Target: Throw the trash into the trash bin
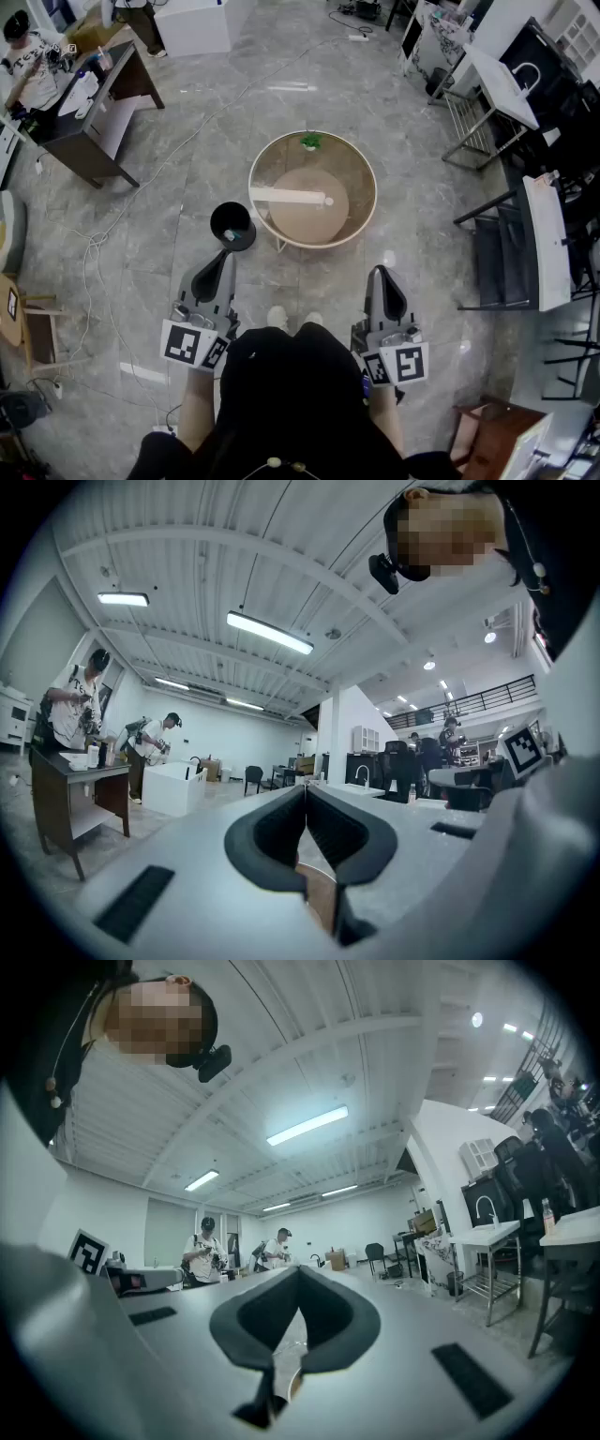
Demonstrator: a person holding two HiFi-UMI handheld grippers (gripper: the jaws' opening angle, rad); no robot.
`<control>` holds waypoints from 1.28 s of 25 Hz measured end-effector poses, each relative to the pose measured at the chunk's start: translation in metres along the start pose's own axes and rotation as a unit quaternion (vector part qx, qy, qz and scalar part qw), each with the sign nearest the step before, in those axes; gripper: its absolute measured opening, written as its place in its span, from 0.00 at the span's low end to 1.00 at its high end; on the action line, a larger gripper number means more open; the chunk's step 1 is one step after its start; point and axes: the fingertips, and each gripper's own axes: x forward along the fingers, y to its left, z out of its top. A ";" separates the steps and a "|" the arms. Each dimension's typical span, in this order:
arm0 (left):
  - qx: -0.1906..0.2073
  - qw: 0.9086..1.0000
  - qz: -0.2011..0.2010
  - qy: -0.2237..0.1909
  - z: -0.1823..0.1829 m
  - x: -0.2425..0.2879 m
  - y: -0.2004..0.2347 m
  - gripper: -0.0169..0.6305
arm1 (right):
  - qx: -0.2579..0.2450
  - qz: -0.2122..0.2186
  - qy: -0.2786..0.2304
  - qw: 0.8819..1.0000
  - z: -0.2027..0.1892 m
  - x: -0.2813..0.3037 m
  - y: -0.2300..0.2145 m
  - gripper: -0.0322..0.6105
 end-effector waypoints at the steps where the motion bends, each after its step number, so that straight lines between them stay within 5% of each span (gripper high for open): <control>1: 0.000 1.000 0.001 0.000 0.001 0.001 0.001 0.04 | 0.000 0.000 0.000 1.000 0.000 0.002 0.000 0.05; 24: 0.000 1.000 -0.008 0.017 -0.011 0.013 0.023 0.04 | 0.012 0.010 0.017 1.000 -0.021 0.028 0.009 0.06; 32: -0.021 0.999 0.012 0.037 -0.023 0.023 0.044 0.04 | 0.017 0.038 0.048 0.998 -0.039 0.058 0.013 0.15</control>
